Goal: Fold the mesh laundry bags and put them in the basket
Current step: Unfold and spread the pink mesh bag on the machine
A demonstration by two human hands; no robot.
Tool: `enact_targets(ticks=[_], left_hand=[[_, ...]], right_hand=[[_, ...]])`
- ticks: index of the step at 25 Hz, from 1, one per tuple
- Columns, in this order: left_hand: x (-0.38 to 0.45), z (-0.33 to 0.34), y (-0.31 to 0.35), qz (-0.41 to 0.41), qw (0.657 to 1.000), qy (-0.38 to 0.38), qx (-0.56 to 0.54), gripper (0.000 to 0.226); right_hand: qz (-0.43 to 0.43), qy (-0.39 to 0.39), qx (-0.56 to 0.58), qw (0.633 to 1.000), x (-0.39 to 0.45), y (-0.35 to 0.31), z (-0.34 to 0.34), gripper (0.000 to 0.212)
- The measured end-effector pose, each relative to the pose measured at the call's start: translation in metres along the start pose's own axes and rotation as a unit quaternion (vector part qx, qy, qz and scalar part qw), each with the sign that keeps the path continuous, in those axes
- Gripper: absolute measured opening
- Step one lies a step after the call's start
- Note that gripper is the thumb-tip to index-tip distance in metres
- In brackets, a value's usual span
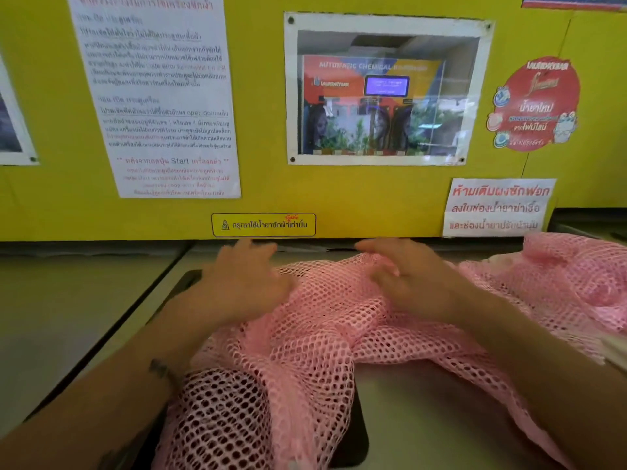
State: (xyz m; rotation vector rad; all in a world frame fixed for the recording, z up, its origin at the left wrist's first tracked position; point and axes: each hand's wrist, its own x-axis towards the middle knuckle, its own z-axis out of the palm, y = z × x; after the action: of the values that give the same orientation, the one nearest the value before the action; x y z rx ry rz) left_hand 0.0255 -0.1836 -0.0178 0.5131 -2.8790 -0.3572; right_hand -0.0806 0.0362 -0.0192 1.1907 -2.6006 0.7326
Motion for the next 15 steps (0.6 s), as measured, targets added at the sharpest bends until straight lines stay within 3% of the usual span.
enact_targets(ticks=[2, 5, 6, 8, 9, 11, 12, 13, 15], left_hand=[[-0.001, 0.015, -0.001, -0.008, 0.989, -0.114, 0.095, 0.073], [-0.004, 0.011, 0.002, 0.064, 0.996, -0.058, -0.031, 0.023], [-0.005, 0.008, 0.003, 0.074, 0.994, -0.033, -0.073, 0.021], [-0.006, 0.001, 0.008, 0.102, 0.986, 0.062, -0.115, 0.023], [-0.005, -0.005, 0.009, 0.132, 0.973, 0.152, -0.116, 0.022], [0.000, -0.019, 0.007, 0.212, 0.909, 0.352, -0.064, 0.029], [0.004, -0.024, 0.002, 0.235, 0.882, 0.409, -0.005, 0.035], [0.008, -0.026, -0.005, 0.244, 0.876, 0.413, 0.056, 0.042], [0.008, -0.019, -0.018, 0.244, 0.928, 0.272, 0.069, 0.053]], right_hand=[[-0.033, -0.085, -0.007, 0.996, -0.003, -0.005, 0.012, 0.052], [-0.048, -0.153, -0.032, 0.987, -0.003, -0.006, 0.016, 0.051], [-0.044, -0.152, -0.028, 0.987, -0.003, -0.006, 0.013, 0.049], [-0.040, -0.129, -0.028, 0.990, -0.004, -0.008, 0.007, 0.039], [-0.044, -0.109, -0.029, 0.993, -0.006, -0.009, 0.005, 0.032], [-0.044, -0.087, -0.033, 0.995, -0.007, -0.010, 0.004, 0.023], [-0.032, -0.096, -0.047, 0.994, -0.007, -0.007, 0.005, 0.022], [-0.010, -0.117, -0.073, 0.990, -0.006, -0.005, 0.006, 0.027], [0.050, -0.151, -0.146, 0.977, -0.005, 0.000, 0.005, 0.038]])
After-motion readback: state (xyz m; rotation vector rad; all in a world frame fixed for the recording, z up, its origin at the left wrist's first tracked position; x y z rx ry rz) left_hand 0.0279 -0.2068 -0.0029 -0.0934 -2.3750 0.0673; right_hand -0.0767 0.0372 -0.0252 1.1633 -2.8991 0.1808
